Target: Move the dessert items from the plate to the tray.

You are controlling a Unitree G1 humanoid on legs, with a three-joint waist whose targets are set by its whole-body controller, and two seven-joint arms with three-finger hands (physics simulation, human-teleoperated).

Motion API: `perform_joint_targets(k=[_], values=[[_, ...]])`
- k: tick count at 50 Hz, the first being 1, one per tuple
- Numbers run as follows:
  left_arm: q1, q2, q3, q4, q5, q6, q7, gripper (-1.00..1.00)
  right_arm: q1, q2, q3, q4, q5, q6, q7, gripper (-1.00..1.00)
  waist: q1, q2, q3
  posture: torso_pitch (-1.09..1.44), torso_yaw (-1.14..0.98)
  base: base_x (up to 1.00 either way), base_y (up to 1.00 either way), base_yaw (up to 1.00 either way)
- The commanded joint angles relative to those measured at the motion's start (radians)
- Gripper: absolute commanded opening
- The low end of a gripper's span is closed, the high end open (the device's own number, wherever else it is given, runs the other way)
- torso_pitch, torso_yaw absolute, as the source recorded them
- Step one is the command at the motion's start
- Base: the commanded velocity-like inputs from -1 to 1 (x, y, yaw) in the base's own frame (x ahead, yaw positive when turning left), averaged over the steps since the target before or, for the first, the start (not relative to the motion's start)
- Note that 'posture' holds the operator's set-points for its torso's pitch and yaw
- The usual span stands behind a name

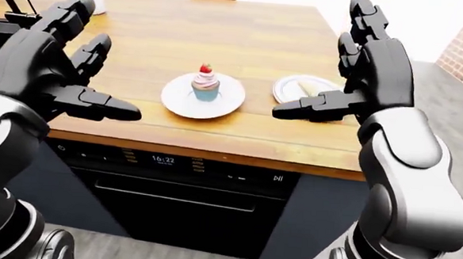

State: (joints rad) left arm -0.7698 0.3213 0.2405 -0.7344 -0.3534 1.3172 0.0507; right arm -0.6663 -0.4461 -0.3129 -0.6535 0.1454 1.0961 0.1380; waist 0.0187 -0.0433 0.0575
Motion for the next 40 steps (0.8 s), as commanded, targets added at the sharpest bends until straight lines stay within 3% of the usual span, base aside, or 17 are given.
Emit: perform_joint_targets(k=[1,2,3,4,6,8,10,11,13,14,15,17,21,25,31,34,40], values=[[-0.033,0.01,0.007,-0.01,-0.002,-0.01,0.006,1.0,-0.022,-0.012,-0.004,-0.013,0.007,-0.013,-0.006,1.0,-0.004,0.004,-0.012,0.0,0.0,0.02,0.0,0.0],[-0.031,0.012,0.007,-0.007,-0.002,-0.015,0.005,1.0,-0.02,-0.014,-0.002,-0.014,0.008,-0.014,-0.006,1.0,-0.006,0.015,-0.025,0.0,0.0,0.02,0.0,0.0],[-0.03,0.013,0.006,-0.007,-0.003,-0.016,0.006,1.0,-0.016,-0.016,0.001,-0.012,0.007,-0.017,-0.005,1.0,-0.012,0.039,-0.024,0.0,0.0,0.02,0.0,0.0],[-0.036,0.012,0.006,-0.011,-0.006,-0.007,0.009,1.0,-0.018,-0.012,-0.007,-0.011,0.015,-0.011,-0.005,1.0,-0.023,0.062,0.002,0.0,0.0,0.02,0.0,0.0],[-0.043,0.01,0.004,-0.013,-0.009,-0.002,0.013,1.0,-0.022,-0.018,-0.019,-0.018,0.026,0.002,-0.007,1.0,-0.028,0.061,-0.01,0.0,0.0,0.01,0.0,0.0],[-0.051,0.013,0.005,-0.01,-0.011,0.0,0.014,1.0,-0.029,-0.026,-0.032,-0.017,0.039,0.008,-0.01,1.0,-0.03,0.067,0.001,0.0,0.0,0.02,0.0,0.0],[-0.053,0.015,0.005,-0.008,-0.012,-0.001,0.014,1.0,-0.022,-0.023,-0.04,-0.02,0.054,0.004,-0.016,1.0,-0.024,0.062,0.024,0.0,0.0,0.02,0.0,0.0],[-0.053,0.015,0.005,-0.009,-0.013,-0.001,0.015,1.0,-0.019,-0.025,-0.04,-0.019,0.059,0.002,-0.018,1.0,-0.02,0.051,0.023,0.0,0.0,0.02,0.0,0.0],[-0.054,0.016,0.005,-0.011,-0.014,0.002,0.016,1.0,-0.016,-0.03,-0.043,-0.019,0.068,0.001,-0.021,1.0,-0.017,-0.002,0.002,0.0,0.0,0.01,0.0,0.0],[-0.049,0.02,0.005,-0.007,-0.013,-0.006,0.013,1.0,-0.015,-0.034,-0.046,-0.022,0.074,0.002,-0.023,1.0,-0.006,-0.008,-0.012,0.0,0.0,0.02,0.0,0.0],[-0.052,0.022,0.01,-0.016,-0.016,0.004,0.014,1.0,-0.017,-0.039,-0.048,-0.024,0.079,0.006,-0.025,1.0,-0.009,0.012,-0.001,0.0,0.0,0.0,0.0,0.0],[-0.05,0.027,0.01,-0.017,-0.017,0.001,0.012,1.0,-0.017,-0.05,-0.045,-0.024,0.085,0.004,-0.027,1.0,-0.013,0.016,-0.016,0.0,0.0,0.0,0.0,0.0],[-0.046,0.031,0.006,-0.011,-0.013,-0.009,0.007,1.0,-0.025,-0.073,-0.047,-0.016,0.095,0.017,-0.029,1.0,-0.019,0.037,-0.023,0.0,0.0,0.0,0.0,0.0],[-0.043,0.029,0.007,-0.026,-0.015,0.003,0.008,1.0,0.004,-0.112,-0.004,0.0,0.043,0.012,0.003,1.0,-0.014,0.038,-0.028,0.0,0.0,0.0,0.0,0.0],[-0.05,0.027,0.008,-0.037,-0.018,0.018,0.009,1.0,-0.026,-0.174,0.012,0.058,-0.058,0.043,0.095,1.0,-0.013,0.035,-0.028,0.0,0.0,0.0,0.0,0.0],[-0.048,0.026,0.003,-0.03,-0.013,0.01,0.007,1.0,-0.025,-0.217,0.065,0.146,-0.159,-0.005,0.159,1.0,-0.012,0.034,-0.024,0.0,0.0,0.0,0.0,0.0],[-0.045,0.016,-0.014,-0.019,0.001,-0.007,0.004,1.0,-0.086,-0.198,0.12,0.352,-0.38,-0.142,0.3,1.0,-0.014,0.034,-0.025,0.0,0.0,0.0,0.0,0.0]])
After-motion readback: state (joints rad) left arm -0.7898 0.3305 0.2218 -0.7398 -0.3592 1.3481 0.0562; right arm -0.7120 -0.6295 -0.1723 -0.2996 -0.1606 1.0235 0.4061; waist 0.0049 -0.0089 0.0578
